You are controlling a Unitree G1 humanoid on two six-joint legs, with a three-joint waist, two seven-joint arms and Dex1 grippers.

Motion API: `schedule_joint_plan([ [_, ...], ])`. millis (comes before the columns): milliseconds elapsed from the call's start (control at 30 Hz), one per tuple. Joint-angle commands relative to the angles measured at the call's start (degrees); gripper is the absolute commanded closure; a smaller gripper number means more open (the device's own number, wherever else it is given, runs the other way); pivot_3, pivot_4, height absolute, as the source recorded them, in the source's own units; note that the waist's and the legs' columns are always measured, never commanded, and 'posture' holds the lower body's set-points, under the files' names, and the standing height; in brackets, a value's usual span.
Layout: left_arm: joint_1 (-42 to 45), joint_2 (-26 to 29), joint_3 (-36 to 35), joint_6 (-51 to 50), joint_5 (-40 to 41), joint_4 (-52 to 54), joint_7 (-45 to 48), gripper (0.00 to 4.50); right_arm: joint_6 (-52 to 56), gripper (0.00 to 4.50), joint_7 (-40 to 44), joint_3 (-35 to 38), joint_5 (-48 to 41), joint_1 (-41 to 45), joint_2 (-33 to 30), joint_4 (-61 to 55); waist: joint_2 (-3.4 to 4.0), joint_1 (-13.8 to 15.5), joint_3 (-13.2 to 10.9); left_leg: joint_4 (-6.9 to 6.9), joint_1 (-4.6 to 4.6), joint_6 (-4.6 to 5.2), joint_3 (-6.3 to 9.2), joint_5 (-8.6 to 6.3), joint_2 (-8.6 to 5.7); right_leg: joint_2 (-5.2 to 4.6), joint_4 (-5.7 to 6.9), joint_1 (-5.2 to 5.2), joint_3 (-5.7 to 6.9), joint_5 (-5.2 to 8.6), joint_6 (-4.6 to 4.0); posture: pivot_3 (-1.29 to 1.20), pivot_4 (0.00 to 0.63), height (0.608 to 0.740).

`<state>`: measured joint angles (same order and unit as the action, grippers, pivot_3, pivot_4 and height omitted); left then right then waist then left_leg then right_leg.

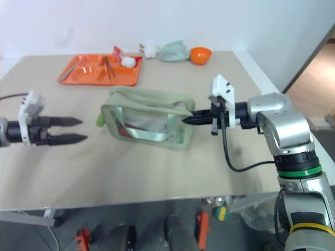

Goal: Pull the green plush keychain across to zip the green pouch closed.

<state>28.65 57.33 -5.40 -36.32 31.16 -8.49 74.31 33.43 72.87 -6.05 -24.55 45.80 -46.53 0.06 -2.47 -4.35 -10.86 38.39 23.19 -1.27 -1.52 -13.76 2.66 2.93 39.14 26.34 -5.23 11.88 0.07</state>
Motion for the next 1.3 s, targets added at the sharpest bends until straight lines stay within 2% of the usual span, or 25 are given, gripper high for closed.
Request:
schedule_joint_plan([
  [33, 3.48, -1.29, 0.17, 4.54, -2.92, -2.54, -0.79, 0.00, 0.29, 4.44, 0.04, 1.63, -1.28, 0.60, -0.02, -2.96, 0.00, 0.04, 0.00, 0.01, -0.01, 0.01, 0.00, 0.01, -0.01, 0.00, 0.01, -0.01, 0.00, -0.01, -0.01, 0.00, 0.150, 0.740],
  [233, 8.16, -5.39, 2.20, 9.36, -6.60, -7.54, -1.36, 0.00, 1.60, 4.44, -0.34, 2.08, -1.93, 0.48, -0.15, -4.52, 0.00, -0.01, 0.00, 0.00, -0.02, 0.01, -0.06, 0.00, -0.01, 0.01, 0.01, 0.00, -0.07, -0.03, 0.01, 0.00, 0.150, 0.740],
  [600, 11.27, -9.06, 5.96, 17.72, -12.82, -14.05, 0.71, 0.00, 3.65, 4.44, -1.49, 3.20, -3.04, -0.32, -0.80, -6.91, 0.00, 0.02, 0.00, 0.01, 0.01, 0.03, -0.05, -0.01, 0.00, 0.05, 0.01, 0.01, -0.10, -0.03, 0.01, 0.00, 0.150, 0.740],
  [700, 12.27, -9.66, 6.06, 19.23, -13.56, -15.88, 0.72, 0.83, 3.93, 4.50, -1.75, 3.26, -3.11, -0.59, -0.87, -7.33, 0.00, 0.02, 0.00, 0.01, 0.02, 0.03, -0.06, -0.01, 0.00, 0.05, 0.01, 0.01, -0.11, -0.03, 0.02, 0.00, 0.150, 0.740],
  [1067, 14.59, -11.22, 5.53, 21.46, -14.43, -19.02, 0.42, 4.47, 4.43, 4.50, -2.07, 3.43, -3.33, -0.86, -0.83, -7.92, 0.00, 0.05, 0.00, 0.01, 0.04, 0.03, -0.03, -0.01, -0.01, 0.03, 0.00, 0.01, -0.09, -0.02, 0.03, 0.00, 0.150, 0.740],
  [1300, 14.63, -9.99, 5.46, 22.24, -14.98, -18.59, 1.04, 4.47, 4.41, 4.50, -2.16, 3.56, -3.45, -0.90, -0.86, -7.99, 0.00, 0.05, 0.00, 0.01, 0.04, 0.03, -0.04, -0.01, -0.01, 0.03, 0.00, 0.01, -0.09, -0.02, 0.03, 0.00, 0.150, 0.740],
])
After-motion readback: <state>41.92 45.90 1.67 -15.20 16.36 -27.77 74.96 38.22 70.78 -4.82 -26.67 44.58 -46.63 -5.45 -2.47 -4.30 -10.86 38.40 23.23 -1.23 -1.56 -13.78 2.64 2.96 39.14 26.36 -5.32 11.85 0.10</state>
